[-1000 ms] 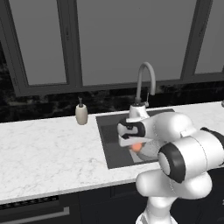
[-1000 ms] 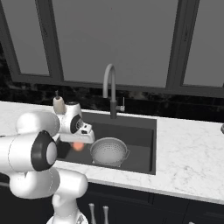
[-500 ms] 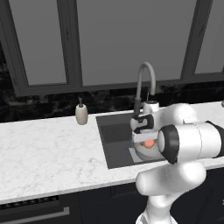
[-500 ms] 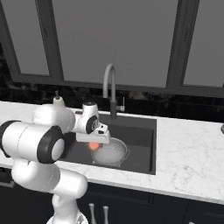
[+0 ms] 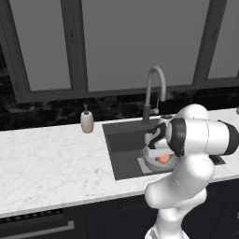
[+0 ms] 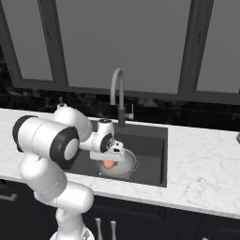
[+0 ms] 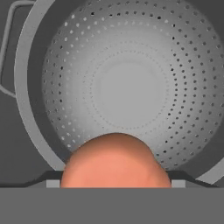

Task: Put the colander in the sink, put the peach in the colander, and turn on the sink faucet and pour water over the colander.

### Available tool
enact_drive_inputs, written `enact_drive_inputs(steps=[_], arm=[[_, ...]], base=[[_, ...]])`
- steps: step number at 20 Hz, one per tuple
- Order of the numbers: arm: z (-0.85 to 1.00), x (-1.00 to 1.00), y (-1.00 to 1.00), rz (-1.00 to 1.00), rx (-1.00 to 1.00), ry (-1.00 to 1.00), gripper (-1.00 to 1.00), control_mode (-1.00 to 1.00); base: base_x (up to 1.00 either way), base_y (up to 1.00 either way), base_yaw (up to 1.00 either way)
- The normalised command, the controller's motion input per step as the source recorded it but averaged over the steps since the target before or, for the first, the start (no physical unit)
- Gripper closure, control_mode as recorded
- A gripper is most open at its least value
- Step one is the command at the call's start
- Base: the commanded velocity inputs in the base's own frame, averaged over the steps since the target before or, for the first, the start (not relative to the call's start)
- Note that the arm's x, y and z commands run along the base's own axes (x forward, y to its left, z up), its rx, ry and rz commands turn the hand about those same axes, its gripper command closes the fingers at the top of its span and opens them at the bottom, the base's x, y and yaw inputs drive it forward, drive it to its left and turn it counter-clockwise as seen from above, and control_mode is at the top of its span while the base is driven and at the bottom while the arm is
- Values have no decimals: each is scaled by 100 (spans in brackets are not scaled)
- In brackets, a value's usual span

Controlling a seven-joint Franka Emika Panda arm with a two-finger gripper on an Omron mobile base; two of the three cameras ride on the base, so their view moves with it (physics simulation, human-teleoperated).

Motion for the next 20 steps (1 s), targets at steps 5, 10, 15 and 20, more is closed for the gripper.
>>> enact_drive_inputs(steps=[5, 10, 15, 20], arm=[[-23, 6, -10, 0, 0, 0, 100, -100], [-30, 6, -5, 0, 0, 0, 100, -100], [-25, 13, 0, 0, 0, 0, 100, -100], [-13, 6, -1, 0, 0, 0, -100, -100]], base=[[0, 0, 0], [0, 0, 0], [0, 0, 0], [0, 0, 0]])
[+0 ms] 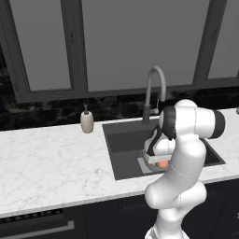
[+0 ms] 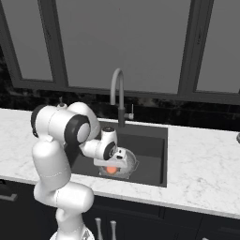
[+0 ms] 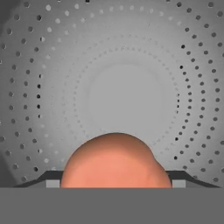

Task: Put the colander in the sink, put the peach in the colander, and turn on the sink faucet and pour water over the colander.

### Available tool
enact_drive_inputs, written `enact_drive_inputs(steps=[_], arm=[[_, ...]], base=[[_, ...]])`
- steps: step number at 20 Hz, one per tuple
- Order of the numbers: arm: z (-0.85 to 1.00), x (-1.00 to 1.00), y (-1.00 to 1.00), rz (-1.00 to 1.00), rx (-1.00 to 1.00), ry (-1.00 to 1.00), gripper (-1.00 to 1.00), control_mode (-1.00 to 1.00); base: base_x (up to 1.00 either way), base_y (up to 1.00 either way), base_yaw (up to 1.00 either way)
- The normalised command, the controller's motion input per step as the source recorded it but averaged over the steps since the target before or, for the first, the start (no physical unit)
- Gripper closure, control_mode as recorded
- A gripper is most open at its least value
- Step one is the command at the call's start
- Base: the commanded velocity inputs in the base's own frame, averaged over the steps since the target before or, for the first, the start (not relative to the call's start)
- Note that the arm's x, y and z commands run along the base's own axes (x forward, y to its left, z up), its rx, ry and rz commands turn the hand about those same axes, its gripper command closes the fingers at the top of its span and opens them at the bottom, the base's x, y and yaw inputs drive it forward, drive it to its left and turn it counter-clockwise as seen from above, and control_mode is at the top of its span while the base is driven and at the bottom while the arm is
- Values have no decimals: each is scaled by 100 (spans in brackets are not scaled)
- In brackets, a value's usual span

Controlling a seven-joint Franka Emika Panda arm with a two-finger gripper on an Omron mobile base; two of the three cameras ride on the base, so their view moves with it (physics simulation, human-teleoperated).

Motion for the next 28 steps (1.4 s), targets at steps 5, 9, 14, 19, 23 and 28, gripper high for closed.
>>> enact_drive_inputs(steps=[5, 9, 14, 19, 23, 28], arm=[[-2, 0, 0, 0, 0, 0, -100, -100], [0, 0, 0, 0, 0, 0, -100, -100], [0, 0, 0, 0, 0, 0, -100, -100], [2, 0, 0, 0, 0, -1, -100, -100], [40, 0, -10, 0, 1, -9, -100, -100], [56, -4, -11, 0, 1, -11, -100, -100]], base=[[0, 0, 0], [0, 0, 0], [0, 0, 0], [0, 0, 0], [0, 0, 0], [0, 0, 0]])
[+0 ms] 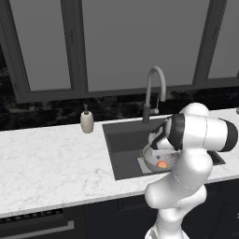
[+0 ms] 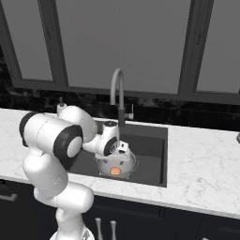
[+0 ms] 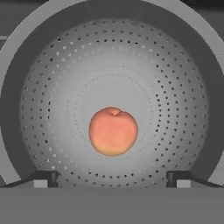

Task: Put the colander in the sink, put the peach in the colander, and turn on the sink faucet and pour water over the colander.

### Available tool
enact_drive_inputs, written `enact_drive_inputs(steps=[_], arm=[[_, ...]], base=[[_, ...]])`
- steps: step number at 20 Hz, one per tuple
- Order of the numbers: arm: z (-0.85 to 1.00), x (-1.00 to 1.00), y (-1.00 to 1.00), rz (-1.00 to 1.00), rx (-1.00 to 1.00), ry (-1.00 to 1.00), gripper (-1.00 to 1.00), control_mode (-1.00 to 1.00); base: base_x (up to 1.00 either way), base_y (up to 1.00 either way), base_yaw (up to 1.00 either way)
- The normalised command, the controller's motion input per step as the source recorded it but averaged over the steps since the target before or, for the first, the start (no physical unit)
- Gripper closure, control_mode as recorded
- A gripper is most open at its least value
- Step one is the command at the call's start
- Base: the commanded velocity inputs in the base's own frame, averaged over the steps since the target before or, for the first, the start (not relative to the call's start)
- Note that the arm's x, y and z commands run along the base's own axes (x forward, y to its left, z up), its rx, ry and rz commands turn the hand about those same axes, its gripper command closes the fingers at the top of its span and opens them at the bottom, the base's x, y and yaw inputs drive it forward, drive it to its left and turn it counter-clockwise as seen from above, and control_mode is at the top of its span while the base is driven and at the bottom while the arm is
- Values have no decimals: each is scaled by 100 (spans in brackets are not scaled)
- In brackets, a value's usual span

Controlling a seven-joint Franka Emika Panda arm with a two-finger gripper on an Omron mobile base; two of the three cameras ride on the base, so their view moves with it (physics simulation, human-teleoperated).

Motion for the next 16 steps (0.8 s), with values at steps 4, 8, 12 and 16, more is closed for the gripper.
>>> enact_drive_inputs(steps=[4, 8, 12, 16], arm=[[61, -9, -19, 0, 2, -18, -100, -100], [71, -1, -5, 0, 4, -24, -100, -100], [76, 0, -2, 0, 6, -33, -100, -100], [76, 0, 0, 1, 7, -34, -100, -100]], base=[[0, 0, 0], [0, 0, 0], [0, 0, 0], [0, 0, 0]])
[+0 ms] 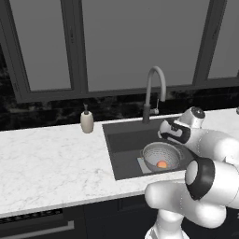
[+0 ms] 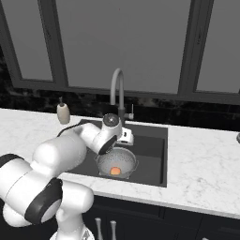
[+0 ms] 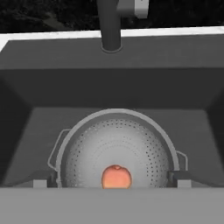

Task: Put the colander in the sink, put the peach in the colander, and turn on the sink faucet and pour water over the colander.

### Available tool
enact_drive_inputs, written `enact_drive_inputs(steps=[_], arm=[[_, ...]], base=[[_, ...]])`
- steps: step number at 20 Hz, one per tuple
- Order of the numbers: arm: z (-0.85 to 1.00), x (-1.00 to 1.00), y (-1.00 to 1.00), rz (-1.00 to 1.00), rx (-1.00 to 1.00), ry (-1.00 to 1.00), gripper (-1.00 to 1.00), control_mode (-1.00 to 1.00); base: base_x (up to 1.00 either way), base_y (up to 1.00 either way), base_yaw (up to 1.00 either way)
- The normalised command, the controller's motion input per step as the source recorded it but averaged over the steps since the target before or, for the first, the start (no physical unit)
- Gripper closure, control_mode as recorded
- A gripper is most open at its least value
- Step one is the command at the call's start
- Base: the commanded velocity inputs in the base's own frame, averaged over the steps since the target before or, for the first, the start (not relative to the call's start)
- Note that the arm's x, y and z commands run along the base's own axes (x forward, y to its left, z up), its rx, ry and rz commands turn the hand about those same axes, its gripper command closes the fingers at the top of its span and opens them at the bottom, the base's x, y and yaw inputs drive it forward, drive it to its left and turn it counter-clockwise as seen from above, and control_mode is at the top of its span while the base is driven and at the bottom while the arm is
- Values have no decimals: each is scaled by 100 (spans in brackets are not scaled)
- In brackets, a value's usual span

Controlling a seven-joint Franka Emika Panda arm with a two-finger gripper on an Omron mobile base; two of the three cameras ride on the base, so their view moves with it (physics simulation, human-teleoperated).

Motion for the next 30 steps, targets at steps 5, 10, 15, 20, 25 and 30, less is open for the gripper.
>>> enact_drive_inputs(steps=[5, 10, 15, 20, 25, 30], arm=[[59, 0, -1, 0, 7, -35, -100, -100], [40, 0, -2, 0, 7, -32, -100, -100], [12, 14, -1, 0, 5, -32, -100, -100], [5, 21, -13, 0, 1, -23, -100, -100], [0, 48, -3, 0, 0, -13, -100, -100], [0, 48, 0, 0, 0, -5, -100, -100]], base=[[0, 0, 0], [0, 0, 0], [0, 0, 0], [0, 0, 0], [0, 0, 0], [0, 0, 0]])
